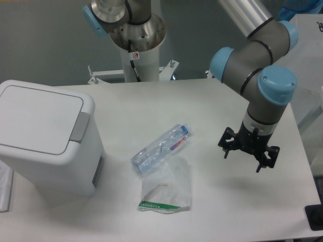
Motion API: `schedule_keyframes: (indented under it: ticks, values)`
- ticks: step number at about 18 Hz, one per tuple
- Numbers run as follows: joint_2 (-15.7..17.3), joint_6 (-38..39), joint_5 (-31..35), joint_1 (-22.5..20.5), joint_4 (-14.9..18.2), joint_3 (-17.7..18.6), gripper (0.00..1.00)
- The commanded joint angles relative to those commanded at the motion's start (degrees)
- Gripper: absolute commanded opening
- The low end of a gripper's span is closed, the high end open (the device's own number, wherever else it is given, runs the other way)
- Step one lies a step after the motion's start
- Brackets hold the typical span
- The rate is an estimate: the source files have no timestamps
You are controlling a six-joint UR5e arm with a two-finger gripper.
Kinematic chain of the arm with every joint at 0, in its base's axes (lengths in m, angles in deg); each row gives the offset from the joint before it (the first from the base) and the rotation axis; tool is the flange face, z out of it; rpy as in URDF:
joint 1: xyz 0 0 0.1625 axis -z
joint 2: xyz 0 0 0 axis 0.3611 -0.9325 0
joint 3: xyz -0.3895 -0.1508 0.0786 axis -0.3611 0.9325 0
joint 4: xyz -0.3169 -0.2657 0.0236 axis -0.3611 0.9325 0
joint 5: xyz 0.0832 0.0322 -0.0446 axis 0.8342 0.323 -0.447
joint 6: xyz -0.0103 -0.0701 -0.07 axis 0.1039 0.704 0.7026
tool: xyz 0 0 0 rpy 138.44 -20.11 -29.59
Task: Open the trash can
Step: 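Move the gripper over to the trash can lid's front edge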
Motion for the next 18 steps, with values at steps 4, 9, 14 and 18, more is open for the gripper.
schedule_keyframes:
  ticks: [4, 9, 14, 18]
  values:
    - [5.25, 16.03, -5.68, 3.66, 0.62, 0.36, 1.0]
    - [9.32, 29.19, -8.01, 9.48, 0.44, 0.36, 1.0]
    - [13.01, 34.83, -7.84, 14.31, 0.0, 2.02, 1.0]
    - [16.35, 34.92, -7.75, 16.34, -0.17, 5.36, 1.0]
